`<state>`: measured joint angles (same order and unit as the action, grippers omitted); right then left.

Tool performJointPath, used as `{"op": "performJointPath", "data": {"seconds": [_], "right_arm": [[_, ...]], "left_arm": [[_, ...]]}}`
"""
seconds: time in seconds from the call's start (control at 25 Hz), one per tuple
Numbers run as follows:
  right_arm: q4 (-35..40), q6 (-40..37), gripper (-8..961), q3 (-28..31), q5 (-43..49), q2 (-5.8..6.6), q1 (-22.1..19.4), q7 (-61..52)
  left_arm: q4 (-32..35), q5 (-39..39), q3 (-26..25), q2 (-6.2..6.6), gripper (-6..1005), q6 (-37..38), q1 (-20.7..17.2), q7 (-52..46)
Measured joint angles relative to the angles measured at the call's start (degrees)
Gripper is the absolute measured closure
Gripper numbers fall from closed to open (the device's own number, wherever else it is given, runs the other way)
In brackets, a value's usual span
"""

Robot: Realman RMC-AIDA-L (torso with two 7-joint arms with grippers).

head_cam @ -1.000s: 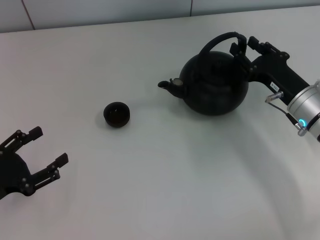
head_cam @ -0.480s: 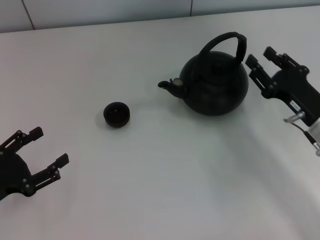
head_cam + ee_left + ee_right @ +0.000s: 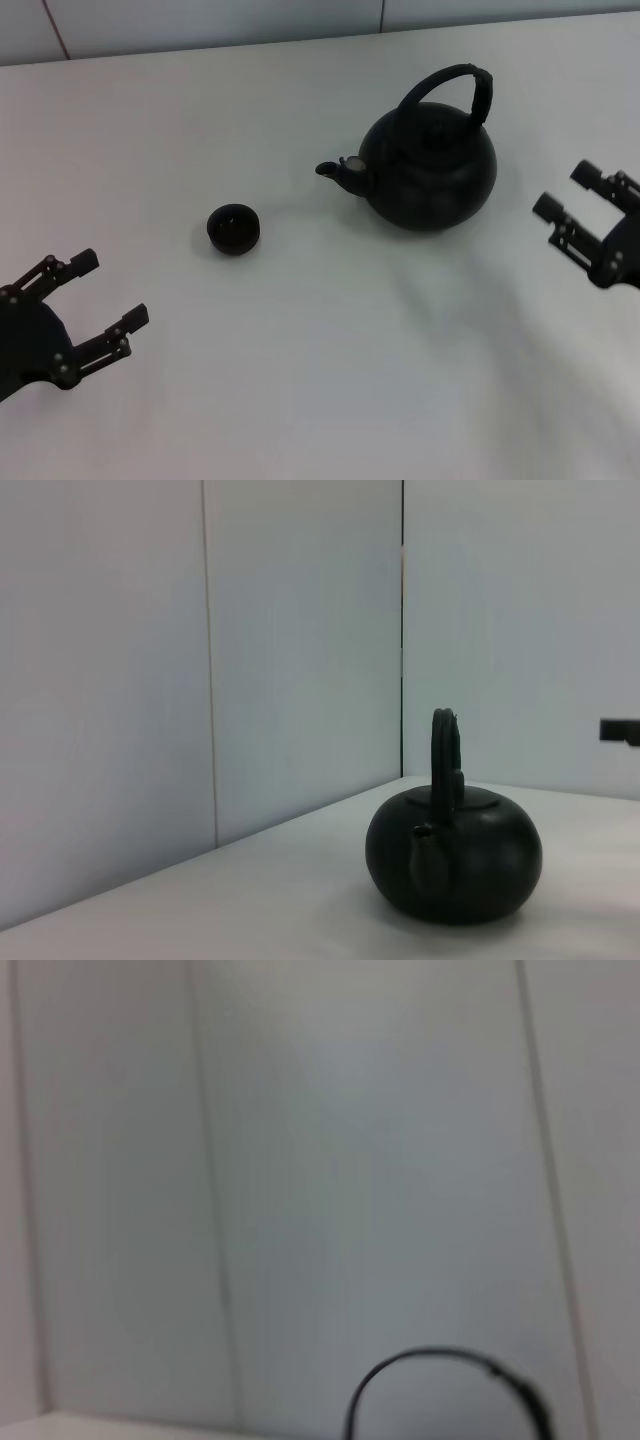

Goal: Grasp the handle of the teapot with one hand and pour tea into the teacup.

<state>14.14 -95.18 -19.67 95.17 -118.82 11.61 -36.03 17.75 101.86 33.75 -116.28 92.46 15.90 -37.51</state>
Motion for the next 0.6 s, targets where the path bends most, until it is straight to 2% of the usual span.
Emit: {"op": "performJointPath", "data": {"seconds": [0.04, 0.16, 0.28, 0.32, 0.36, 0.44, 0.6], "right_arm": [[2.2, -0.9, 442, 0.0, 3.4, 0.12, -0.3, -2.2], [4.4, -2.1, 268, 0.0, 6.5, 0.28, -0.5, -3.2], [7.1, -3.9, 239, 0.2, 10.3, 0.77, -0.5, -5.2], [8.2, -4.3, 229, 0.1, 12.0, 1.52, -0.3, -6.7], [8.2, -4.3, 219, 0.1, 12.0, 1.52, -0.3, -6.7], [9.4, -4.4, 200, -0.2, 14.1, 2.37, 0.4, -8.2], [10.3, -4.4, 161, -0.5, 15.6, 2.7, 1.0, -8.8]], "left_arm": [[0.0, 0.0, 0.1, 0.0, 152, 0.0, 0.1, 0.0], [0.0, 0.1, 0.6, 0.03, 151, 0.1, 0.5, -0.1], [-0.1, 0.2, 0.6, 0.1, 151, 0.2, 0.7, -0.1], [-0.1, 0.2, 0.6, 0.1, 151, 0.2, 0.7, -0.1], [-0.1, 0.2, 0.7, 0.14, 151, 0.2, 0.9, -0.2], [0.0, 0.4, 0.7, 0.16, 151, 0.2, 1.1, -0.3], [0.0, 0.9, 0.8, 0.24, 151, 0.3, 1.5, -0.9]]}}
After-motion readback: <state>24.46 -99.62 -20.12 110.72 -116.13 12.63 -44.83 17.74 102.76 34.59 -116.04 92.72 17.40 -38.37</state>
